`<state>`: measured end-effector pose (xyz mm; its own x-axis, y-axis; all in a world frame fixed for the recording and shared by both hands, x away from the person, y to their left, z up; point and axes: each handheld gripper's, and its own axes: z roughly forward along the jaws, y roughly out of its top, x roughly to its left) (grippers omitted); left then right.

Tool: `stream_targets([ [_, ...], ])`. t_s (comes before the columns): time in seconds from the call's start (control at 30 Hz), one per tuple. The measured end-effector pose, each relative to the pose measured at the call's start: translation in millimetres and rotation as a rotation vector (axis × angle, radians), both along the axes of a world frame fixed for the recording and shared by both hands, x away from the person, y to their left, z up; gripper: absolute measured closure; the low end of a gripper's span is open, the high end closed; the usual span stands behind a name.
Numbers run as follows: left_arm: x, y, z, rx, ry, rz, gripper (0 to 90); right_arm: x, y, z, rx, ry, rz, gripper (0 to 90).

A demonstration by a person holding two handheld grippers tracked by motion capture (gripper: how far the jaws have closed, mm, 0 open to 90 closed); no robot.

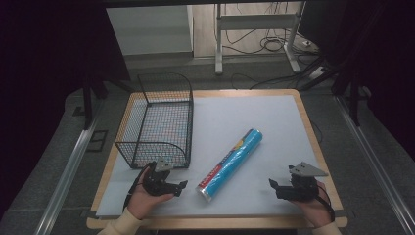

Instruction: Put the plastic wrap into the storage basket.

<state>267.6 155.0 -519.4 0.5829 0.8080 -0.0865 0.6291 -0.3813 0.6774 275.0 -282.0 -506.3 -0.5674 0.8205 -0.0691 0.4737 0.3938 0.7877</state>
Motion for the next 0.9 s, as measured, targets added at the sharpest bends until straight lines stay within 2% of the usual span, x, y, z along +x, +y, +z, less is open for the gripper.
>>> stream_targets([
  [0.13,1.6,-1.8,1.0,-0.006,0.004,0.003,18.1,-2.0,-2.3,-1.8,-0.014,-0.005,0.000,13.1],
  [0.2,0.8,-1.3,1.5,-0.009,0.003,0.002,18.0,-3.3,-6.9,-0.6,0.005,0.003,-0.013,13.1],
  [0.33,-2.4,-1.7,5.1,-0.003,-0.008,-0.003,18.0,-3.4,-6.2,5.1,0.017,-0.028,-0.004,13.2],
  [0.4,-3.5,-2.6,6.8,-0.010,-0.007,-0.006,18.0,-4.2,-5.7,5.7,0.019,-0.028,-0.001,13.3],
  [0.47,-3.8,-4.2,11.9,-0.005,-0.007,-0.025,17.9,-8.0,-4.7,5.3,0.020,-0.022,-0.005,13.5],
  [0.57,-2.7,-6.1,15.6,-0.001,0.010,-0.014,18.0,-9.5,-3.6,4.2,0.017,-0.016,0.007,13.8],
  [0.8,-4.4,-8.1,27.0,-0.018,0.019,-0.003,18.1,-4.4,-1.3,-0.3,0.027,0.010,0.019,15.0],
  [0.9,-4.8,-9.3,32.9,-0.013,0.017,-0.007,18.0,-1.2,-2.4,-2.1,0.034,0.020,0.017,15.2],
])
